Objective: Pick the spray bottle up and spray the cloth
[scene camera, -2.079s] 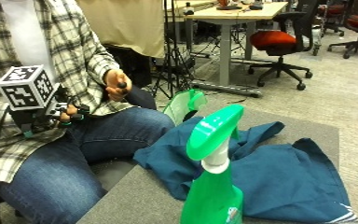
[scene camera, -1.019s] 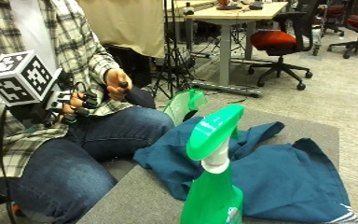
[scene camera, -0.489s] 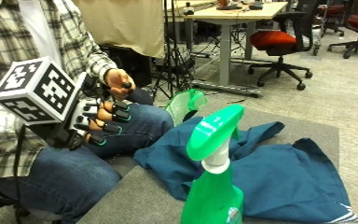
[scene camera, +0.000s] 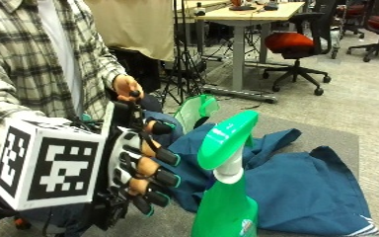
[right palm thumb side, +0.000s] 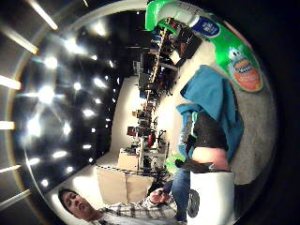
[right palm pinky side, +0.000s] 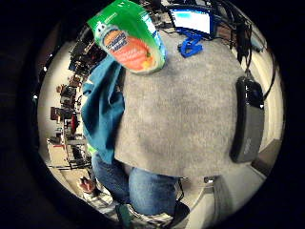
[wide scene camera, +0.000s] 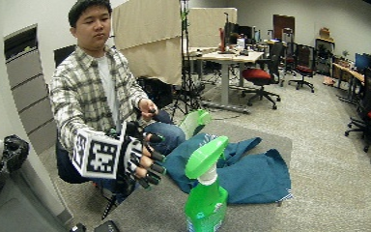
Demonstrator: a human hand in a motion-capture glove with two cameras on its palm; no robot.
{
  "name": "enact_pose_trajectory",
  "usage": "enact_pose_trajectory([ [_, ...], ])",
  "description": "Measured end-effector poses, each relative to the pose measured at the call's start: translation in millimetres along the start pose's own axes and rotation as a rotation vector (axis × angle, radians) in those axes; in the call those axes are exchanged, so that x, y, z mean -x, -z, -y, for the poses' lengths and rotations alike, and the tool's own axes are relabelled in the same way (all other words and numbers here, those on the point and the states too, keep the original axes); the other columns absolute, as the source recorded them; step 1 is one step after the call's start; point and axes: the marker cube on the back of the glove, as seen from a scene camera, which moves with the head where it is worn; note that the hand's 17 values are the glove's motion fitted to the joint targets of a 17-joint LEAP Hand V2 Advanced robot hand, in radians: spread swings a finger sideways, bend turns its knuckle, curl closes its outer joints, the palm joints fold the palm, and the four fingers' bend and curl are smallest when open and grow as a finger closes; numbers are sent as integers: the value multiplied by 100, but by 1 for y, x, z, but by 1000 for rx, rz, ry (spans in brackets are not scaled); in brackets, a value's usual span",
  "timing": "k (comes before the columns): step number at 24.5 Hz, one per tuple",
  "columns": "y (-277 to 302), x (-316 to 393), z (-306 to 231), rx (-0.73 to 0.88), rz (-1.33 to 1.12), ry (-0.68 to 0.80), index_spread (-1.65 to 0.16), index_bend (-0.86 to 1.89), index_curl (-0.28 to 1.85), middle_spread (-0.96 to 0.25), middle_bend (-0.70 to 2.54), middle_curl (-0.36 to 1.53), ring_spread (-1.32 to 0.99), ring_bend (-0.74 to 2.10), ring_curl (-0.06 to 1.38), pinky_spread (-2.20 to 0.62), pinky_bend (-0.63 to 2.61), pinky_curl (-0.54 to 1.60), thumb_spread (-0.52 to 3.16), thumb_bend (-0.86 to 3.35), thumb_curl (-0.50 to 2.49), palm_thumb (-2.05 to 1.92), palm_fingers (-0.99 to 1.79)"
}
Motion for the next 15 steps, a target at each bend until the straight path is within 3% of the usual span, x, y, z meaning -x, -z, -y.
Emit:
enact_pose_trajectory([
  [15, -17, -5, 82, -195, 150, -69, -33, 21, 31, -7, 21, 30, 3, 30, 27, 15, 33, 20, 113, 12, 48, 79, 24],
])
